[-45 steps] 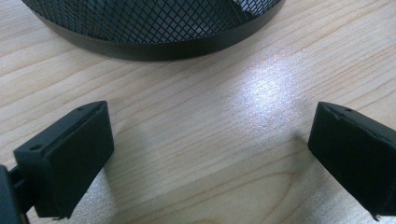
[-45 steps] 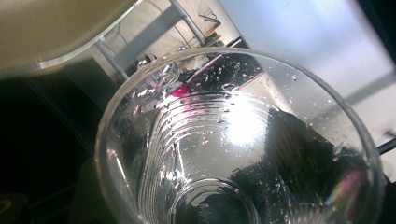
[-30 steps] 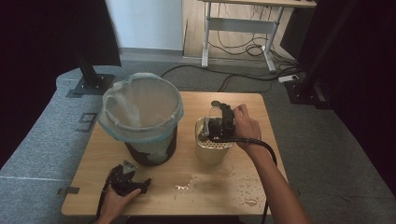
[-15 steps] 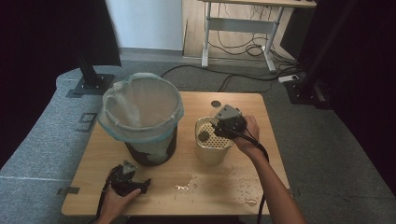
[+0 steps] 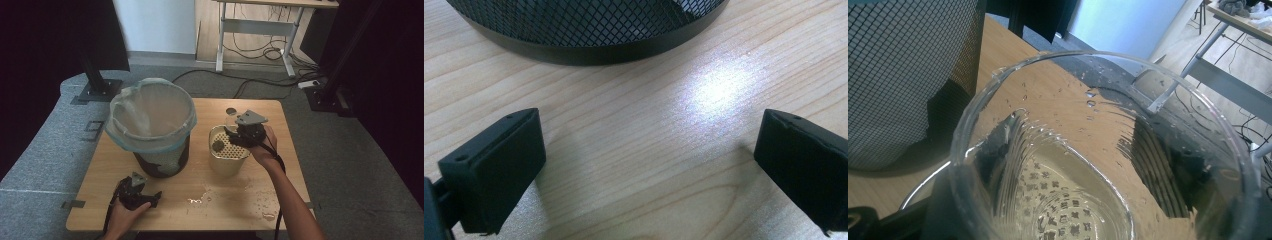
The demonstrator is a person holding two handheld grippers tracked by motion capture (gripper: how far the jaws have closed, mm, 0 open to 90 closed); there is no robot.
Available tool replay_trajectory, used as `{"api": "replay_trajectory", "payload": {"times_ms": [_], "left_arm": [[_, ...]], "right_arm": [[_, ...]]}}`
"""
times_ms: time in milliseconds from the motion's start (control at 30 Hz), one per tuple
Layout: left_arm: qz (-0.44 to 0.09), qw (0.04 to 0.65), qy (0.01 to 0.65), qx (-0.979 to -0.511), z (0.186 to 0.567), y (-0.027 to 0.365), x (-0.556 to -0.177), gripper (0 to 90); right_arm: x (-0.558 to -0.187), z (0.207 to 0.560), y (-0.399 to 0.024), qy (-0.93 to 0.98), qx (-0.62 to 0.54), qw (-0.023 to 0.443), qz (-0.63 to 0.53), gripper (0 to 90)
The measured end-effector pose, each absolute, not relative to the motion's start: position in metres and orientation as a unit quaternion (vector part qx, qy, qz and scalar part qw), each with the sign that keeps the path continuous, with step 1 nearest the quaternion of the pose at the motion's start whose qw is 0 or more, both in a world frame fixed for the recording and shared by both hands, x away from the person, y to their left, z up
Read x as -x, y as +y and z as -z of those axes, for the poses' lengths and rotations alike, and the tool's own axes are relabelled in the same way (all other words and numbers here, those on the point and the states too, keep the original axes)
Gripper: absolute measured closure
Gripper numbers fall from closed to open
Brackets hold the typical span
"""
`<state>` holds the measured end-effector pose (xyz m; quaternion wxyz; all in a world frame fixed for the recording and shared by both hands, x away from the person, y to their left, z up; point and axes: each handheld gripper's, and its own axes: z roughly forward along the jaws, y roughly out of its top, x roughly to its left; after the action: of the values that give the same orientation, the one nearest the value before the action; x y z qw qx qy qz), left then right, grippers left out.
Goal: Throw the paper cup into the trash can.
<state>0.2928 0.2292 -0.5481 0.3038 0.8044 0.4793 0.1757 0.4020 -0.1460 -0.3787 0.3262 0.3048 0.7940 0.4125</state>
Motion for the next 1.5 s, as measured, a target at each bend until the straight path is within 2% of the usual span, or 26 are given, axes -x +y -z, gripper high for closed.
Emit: {"api": "replay_trajectory", "payload": {"times_ms": [200,467,767,1100,1400,1467,1500], "left_arm": [[-0.176,0.304,0.479,-0.805,0.548,0.229,-0.293,0.0],[-0.176,0.304,0.479,-0.805,0.548,0.229,-0.293,0.0],[-0.176,0.304,0.478,-0.805,0.548,0.229,-0.293,0.0],[-0.175,0.304,0.478,-0.805,0.548,0.229,-0.293,0.0],[-0.174,0.305,0.474,-0.808,0.548,0.229,-0.292,0.0],[-0.173,0.305,0.473,-0.808,0.548,0.229,-0.292,0.0],[-0.173,0.305,0.473,-0.808,0.548,0.229,-0.292,0.0]], "right_arm": [[-0.4,0.369,-0.145,0.784,-0.31,0.316,-0.436,38.4],[-0.393,0.333,-0.135,0.737,-0.316,0.288,-0.522,38.6],[-0.388,0.291,-0.108,0.721,-0.289,0.286,-0.561,38.5],[-0.393,0.257,-0.049,0.717,-0.258,0.265,-0.591,37.6],[-0.408,0.256,0.019,0.739,-0.224,0.234,-0.59,36.3],[-0.412,0.258,0.028,0.741,-0.222,0.223,-0.593,33.0],[-0.414,0.26,0.033,0.742,-0.224,0.219,-0.593,27.9]]}}
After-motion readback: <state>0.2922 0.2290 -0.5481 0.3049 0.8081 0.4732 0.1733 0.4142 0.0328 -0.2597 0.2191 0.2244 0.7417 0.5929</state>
